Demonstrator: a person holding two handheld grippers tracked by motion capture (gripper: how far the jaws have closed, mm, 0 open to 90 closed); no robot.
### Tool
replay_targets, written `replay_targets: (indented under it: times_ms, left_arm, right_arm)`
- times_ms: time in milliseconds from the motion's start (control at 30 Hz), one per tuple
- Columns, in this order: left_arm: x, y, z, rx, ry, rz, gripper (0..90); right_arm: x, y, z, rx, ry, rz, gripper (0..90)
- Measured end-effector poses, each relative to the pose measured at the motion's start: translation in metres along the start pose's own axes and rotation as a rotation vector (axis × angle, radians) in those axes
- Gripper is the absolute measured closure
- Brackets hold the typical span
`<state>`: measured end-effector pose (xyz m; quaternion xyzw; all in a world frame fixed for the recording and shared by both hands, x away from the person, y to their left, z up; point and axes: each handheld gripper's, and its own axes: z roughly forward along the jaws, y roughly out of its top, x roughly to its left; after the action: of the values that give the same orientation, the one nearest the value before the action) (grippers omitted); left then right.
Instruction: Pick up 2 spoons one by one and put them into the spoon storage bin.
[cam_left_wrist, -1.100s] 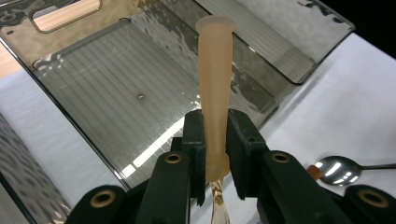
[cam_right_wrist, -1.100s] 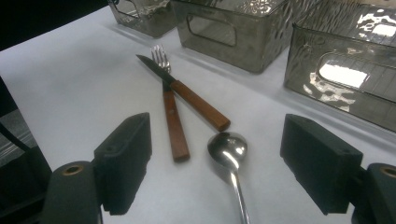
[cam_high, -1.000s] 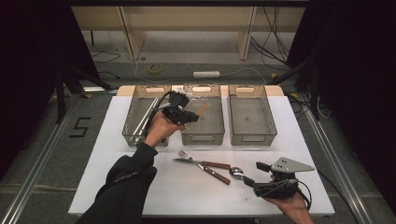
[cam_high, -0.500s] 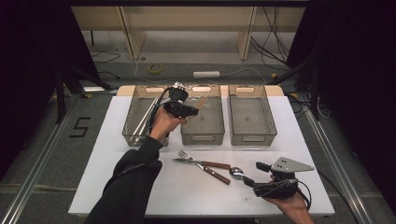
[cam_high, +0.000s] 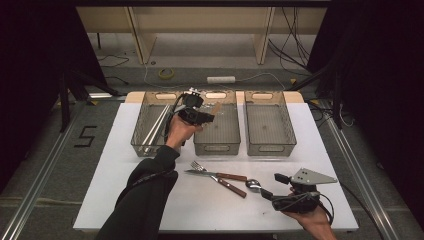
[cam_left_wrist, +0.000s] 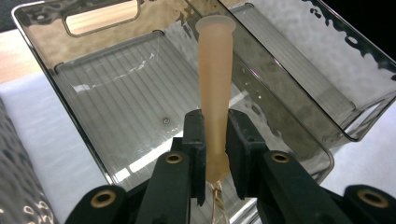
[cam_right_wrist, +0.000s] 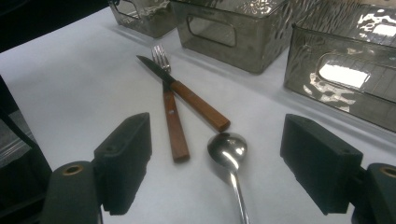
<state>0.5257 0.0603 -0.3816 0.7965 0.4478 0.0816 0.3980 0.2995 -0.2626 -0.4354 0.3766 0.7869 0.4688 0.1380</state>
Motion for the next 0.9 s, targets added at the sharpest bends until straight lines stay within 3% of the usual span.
replay_targets:
  times_ms: [400, 633, 700, 767, 900]
  left_arm:
    - [-0.003, 0.0, 0.013, -0.002, 0.02, -0.01, 77.8]
    - [0.003, -0.005, 0.017, -0.015, 0.043, -0.053, 76.0]
    - [0.005, -0.004, 0.016, -0.017, 0.052, -0.064, 70.7]
    - [0.006, -0.003, 0.013, -0.025, 0.026, -0.082, 62.1]
    - [0.003, -0.002, 0.004, -0.016, 0.024, -0.067, 50.2]
  right_arm:
    - [0.0, 0.0, 0.0, -0.001, 0.002, 0.001, 25.9]
    - [0.0, 0.0, 0.0, 0.002, 0.002, 0.0, 25.9]
    - [0.0, 0.0, 0.0, 0.002, 0.001, 0.0, 25.9]
    - [0.0, 0.0, 0.0, 0.0, 0.003, -0.002, 25.9]
    - [-0.001, 0.0, 0.0, 0.003, 0.0, 0.004, 25.9]
